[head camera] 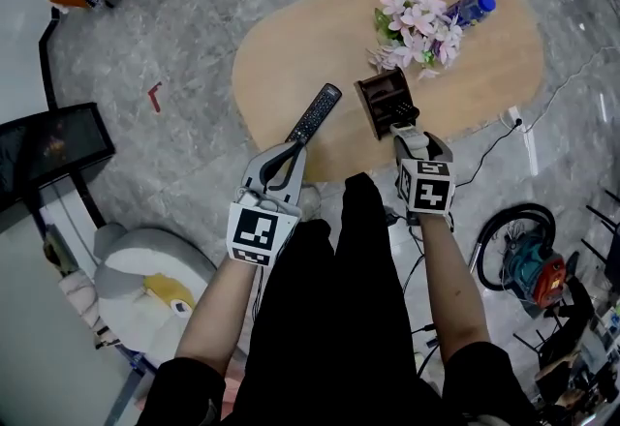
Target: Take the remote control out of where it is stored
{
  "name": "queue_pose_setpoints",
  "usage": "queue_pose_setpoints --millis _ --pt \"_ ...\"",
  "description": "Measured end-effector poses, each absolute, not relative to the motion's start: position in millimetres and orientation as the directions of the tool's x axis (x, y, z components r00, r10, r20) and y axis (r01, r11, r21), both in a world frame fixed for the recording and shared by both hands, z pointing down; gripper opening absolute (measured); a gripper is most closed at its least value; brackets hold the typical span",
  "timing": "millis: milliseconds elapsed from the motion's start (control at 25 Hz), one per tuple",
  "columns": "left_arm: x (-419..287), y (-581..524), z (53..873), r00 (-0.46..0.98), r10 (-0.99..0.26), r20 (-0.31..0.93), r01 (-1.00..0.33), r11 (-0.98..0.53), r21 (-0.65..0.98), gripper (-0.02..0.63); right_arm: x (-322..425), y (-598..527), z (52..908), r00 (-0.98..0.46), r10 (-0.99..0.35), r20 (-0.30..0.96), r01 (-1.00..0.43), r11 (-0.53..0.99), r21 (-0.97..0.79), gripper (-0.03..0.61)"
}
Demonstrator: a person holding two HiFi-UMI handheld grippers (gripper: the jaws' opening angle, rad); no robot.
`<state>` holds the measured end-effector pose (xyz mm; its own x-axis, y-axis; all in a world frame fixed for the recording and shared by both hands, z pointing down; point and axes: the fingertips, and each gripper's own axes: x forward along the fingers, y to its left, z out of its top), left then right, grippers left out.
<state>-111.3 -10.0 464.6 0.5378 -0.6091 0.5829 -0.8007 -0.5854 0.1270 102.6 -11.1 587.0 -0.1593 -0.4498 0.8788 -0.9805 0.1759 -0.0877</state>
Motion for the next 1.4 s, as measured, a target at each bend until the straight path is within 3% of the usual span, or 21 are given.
queue_pose_setpoints --millis 480,1400 --pt "-58.6 -30.1 460.6 0.605 -0.561 0.565 -0.736 -0.664 0.129 0.006 164.1 -14.4 546.9 -0.106 -0.551 0.828 -0.993 0.097 -0.062 0.262" --pt "-30.7 -81.9 538.8 0.543 -0.537 0.646 -0.773 -0.620 0.135 0.008 198.4 -96.2 646.9 -0.156 -0.613 0.775 -0.985 0.151 -0.079 0.261"
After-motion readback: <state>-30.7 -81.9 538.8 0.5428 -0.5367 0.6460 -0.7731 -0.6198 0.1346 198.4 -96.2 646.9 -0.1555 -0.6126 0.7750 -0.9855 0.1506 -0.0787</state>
